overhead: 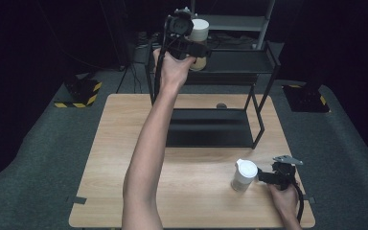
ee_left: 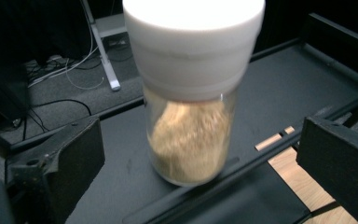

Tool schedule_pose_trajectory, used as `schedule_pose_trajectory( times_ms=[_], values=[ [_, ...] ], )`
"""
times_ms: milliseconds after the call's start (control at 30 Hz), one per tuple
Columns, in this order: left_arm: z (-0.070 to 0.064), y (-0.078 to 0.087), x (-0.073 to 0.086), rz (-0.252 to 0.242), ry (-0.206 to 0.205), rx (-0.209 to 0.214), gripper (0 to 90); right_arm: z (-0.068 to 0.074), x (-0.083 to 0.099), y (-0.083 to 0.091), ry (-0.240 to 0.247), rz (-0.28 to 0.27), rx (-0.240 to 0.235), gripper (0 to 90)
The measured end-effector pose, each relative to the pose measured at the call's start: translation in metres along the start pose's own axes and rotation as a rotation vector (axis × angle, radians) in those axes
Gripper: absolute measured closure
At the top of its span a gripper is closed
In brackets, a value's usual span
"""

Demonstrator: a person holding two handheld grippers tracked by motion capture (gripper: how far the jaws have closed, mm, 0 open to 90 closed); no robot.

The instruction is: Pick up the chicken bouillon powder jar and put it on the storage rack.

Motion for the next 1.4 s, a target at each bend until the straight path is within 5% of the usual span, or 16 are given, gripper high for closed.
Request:
schedule_pose_trajectory(
  times_ms=[733,1400],
  values=[
    [0.007,0.031,0.064,-0.045,-0.037,0.02,2.5,0.0,0.0,0.0,-0.004,0.0,0.001,6.0],
    [0.01,0.035,0.122,-0.075,-0.009,0.038,2.5,0.0,0.0,0.0,-0.002,-0.002,0.001,6.0]
  ],
)
Point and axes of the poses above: each handheld gripper's, and its own axes: y roughly backward along the jaws, x roughly out of its underside, z roughly to its left, the point moved 9 cm from there along -y, roughly forward along the jaws, and after that the axes turned 3 degrees about -y, right-handed, at the moved point
